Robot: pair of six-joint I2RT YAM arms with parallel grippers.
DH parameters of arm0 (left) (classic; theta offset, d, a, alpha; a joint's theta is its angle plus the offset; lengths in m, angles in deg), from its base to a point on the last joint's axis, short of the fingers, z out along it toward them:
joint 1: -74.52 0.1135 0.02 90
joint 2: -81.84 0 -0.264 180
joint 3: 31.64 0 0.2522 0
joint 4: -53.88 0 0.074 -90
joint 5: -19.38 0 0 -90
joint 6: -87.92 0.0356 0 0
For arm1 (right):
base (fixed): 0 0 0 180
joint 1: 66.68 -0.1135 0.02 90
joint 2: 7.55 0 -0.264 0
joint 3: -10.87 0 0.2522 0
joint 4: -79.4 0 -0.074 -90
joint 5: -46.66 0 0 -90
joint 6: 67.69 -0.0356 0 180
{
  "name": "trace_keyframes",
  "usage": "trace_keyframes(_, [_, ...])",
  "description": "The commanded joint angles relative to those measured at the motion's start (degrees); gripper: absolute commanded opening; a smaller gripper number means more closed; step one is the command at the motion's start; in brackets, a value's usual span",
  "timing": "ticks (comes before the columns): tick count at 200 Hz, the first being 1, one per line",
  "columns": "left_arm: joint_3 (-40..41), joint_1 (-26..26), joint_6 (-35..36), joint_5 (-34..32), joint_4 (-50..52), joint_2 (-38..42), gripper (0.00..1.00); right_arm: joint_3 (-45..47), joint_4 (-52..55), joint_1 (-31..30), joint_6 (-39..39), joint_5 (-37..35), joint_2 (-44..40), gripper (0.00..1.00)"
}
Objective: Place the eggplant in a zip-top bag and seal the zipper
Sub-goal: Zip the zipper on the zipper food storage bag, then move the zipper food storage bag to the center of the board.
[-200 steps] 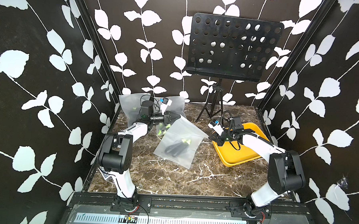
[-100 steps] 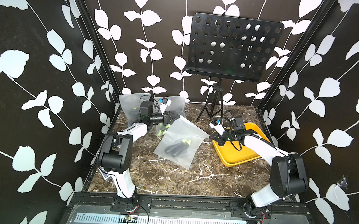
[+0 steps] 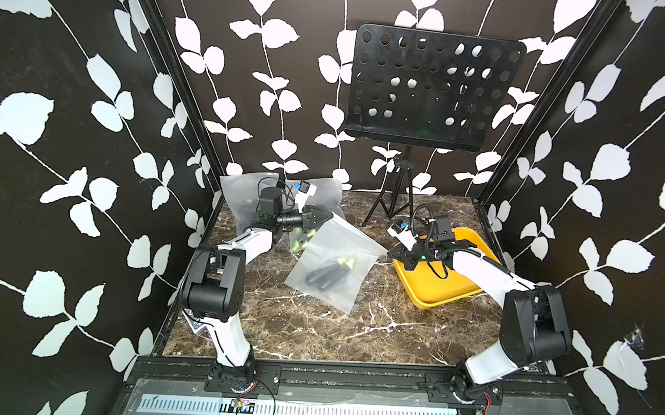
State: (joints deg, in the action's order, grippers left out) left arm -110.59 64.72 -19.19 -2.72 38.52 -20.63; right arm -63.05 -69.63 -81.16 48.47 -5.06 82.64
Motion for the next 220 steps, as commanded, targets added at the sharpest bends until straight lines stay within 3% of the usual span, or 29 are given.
trace_keyframes(1, [-0.41,3.53,-1.33,-2.53,-5.87,1.46,0.00,1.39,7.36,1.94,1.22,-3.88,-0.63,0.03])
trace_keyframes(19, [0.17,3.55,-3.06,-2.73,-8.77,1.44,0.00,0.89,7.81,1.95,1.32,-3.37,-0.37,0.04])
trace_keyframes(62, [-1.19,2.63,-0.41,-2.10,-4.00,1.47,0.00,-1.97,6.42,1.65,-0.44,1.07,0.55,0.07])
trace_keyframes(100, [-1.04,1.79,-1.42,-1.57,-3.39,1.38,0.00,-6.77,2.66,0.02,-3.38,5.34,0.99,0.39])
trace_keyframes(126, [-0.47,0.45,-1.39,-1.44,-2.42,2.07,0.00,-7.63,-2.30,0.02,-6.71,5.34,-0.16,0.43])
trace_keyframes(163, [1.06,0.05,1.35,-4.94,2.67,4.06,0.00,-6.03,-10.48,0.21,-14.20,-5.11,-3.41,0.45])
trace_keyframes(192, [0.49,0.29,2.77,-15.53,13.80,7.25,0.00,-5.96,-12.48,0.33,-17.44,-12.03,-4.04,0.46])
trace_keyframes(220, [1.47,1.62,-0.31,-24.67,23.59,9.86,0.00,-6.09,-14.31,0.14,-19.78,-16.60,-3.54,0.46])
